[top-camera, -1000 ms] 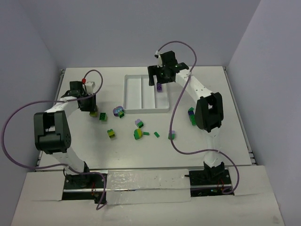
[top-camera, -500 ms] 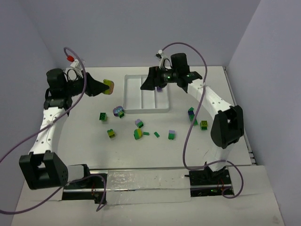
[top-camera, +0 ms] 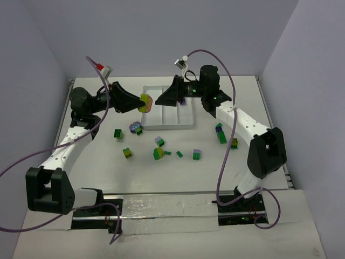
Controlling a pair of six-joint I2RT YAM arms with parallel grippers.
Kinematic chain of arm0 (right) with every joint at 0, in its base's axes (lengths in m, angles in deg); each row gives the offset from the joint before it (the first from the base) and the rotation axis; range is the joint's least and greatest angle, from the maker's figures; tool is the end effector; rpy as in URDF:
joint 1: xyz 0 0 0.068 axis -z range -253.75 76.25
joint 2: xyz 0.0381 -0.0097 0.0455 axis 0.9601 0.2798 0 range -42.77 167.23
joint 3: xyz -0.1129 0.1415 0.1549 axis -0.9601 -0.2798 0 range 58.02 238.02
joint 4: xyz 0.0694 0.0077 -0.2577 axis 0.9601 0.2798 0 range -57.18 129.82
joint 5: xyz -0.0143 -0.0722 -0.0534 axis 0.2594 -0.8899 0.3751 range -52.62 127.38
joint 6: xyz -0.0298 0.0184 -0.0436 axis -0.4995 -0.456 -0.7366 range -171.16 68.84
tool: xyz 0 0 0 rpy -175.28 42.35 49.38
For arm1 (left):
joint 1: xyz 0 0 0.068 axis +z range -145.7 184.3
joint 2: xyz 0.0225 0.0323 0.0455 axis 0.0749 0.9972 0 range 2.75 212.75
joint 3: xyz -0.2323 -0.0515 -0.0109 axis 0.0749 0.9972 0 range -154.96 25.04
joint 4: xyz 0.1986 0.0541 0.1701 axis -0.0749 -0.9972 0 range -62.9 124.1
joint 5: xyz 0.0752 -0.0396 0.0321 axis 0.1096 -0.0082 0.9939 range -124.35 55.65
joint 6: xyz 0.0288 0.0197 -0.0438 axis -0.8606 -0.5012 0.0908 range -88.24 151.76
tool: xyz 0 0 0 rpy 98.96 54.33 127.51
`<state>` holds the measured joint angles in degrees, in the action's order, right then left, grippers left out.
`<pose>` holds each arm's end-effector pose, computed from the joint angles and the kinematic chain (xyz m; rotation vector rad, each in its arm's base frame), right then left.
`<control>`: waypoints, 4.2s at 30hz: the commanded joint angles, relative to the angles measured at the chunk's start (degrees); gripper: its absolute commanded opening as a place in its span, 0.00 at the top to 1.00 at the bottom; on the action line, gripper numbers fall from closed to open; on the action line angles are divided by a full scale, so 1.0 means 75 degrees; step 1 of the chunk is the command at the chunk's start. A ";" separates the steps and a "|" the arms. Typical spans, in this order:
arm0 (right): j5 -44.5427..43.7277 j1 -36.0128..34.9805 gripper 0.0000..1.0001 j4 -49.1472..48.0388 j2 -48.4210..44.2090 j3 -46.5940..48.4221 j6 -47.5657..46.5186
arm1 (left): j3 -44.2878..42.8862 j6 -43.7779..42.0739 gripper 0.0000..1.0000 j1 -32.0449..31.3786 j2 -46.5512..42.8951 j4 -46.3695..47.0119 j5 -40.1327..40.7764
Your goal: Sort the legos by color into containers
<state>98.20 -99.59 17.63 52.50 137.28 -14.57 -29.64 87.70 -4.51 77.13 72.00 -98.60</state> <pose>0.3377 0.2009 0.3279 -0.7744 1.6856 1.6261 0.2925 -0.0804 0.3334 0.4938 1.5779 -1.5862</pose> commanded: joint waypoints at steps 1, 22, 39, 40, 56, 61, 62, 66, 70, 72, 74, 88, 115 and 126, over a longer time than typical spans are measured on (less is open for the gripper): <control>0.0546 -0.0150 0.06 -0.1393 -0.0328 -0.0103 0.0712 | 0.0085 0.0708 1.00 -0.0167 -0.0004 0.1145 -0.0049; 0.0577 -0.0573 0.30 -0.1665 -0.0223 -0.0048 0.0465 | 0.0280 0.0665 1.00 -0.0383 0.0057 0.0971 0.0150; 0.0109 0.0151 1.00 0.1201 -0.0112 0.0330 -0.1581 | -0.1128 -0.2546 1.00 0.0856 0.0495 -0.3022 0.0335; 0.0040 0.0246 1.00 0.1518 -0.0040 0.0430 -0.1967 | -0.1449 -0.2804 1.00 0.0988 0.0668 -0.3386 0.0311; -0.7156 0.0820 1.00 0.6266 0.3970 0.5343 -0.4304 | -0.3693 -0.5424 1.00 0.0079 0.3378 -0.5288 0.5684; -0.8385 0.0750 1.00 0.6528 0.4957 0.6136 -0.4516 | -0.4726 -0.5420 1.00 -0.0314 0.4546 -0.5501 0.6611; -0.8586 0.0747 1.00 0.6483 0.5057 0.6101 -0.4557 | -0.4832 -0.5420 1.00 -0.0371 0.4811 -0.5491 0.6658; -0.9020 0.0738 1.00 0.5862 0.5052 0.5596 -0.4646 | -0.5055 -0.5399 1.00 -0.0588 0.5291 -0.5125 0.6804; -0.9309 0.0738 1.00 0.5637 0.5117 0.5468 -0.4725 | -0.5219 -0.5592 1.00 -0.0787 0.5640 -0.5124 0.7078; -0.9303 0.0735 1.00 0.5831 0.5367 0.5803 -0.4723 | -0.5313 -0.5630 1.00 -0.0879 0.5779 -0.5124 0.7230; -0.9241 0.0727 0.99 0.5965 0.5490 0.6057 -0.4715 | -0.5420 -0.5624 1.00 -0.0895 0.5919 -0.5124 0.7321; -0.9257 0.0672 0.46 0.6348 0.5856 0.6654 -0.4727 | -0.6348 -0.5553 1.00 -0.0954 0.6810 -0.4985 0.7349; -0.8201 0.0562 0.02 0.6186 0.3769 0.5186 -0.4303 | -0.7367 -0.5490 0.56 -0.1064 0.7794 -0.5805 0.7630; -0.8256 0.0539 0.00 0.6274 0.3038 0.4729 -0.4164 | -0.6869 -0.5873 0.17 -0.1057 0.5753 -0.6937 0.7790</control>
<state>36.68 -94.90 65.09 81.03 174.14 -46.62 -82.05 45.35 -12.17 133.60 23.76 -41.01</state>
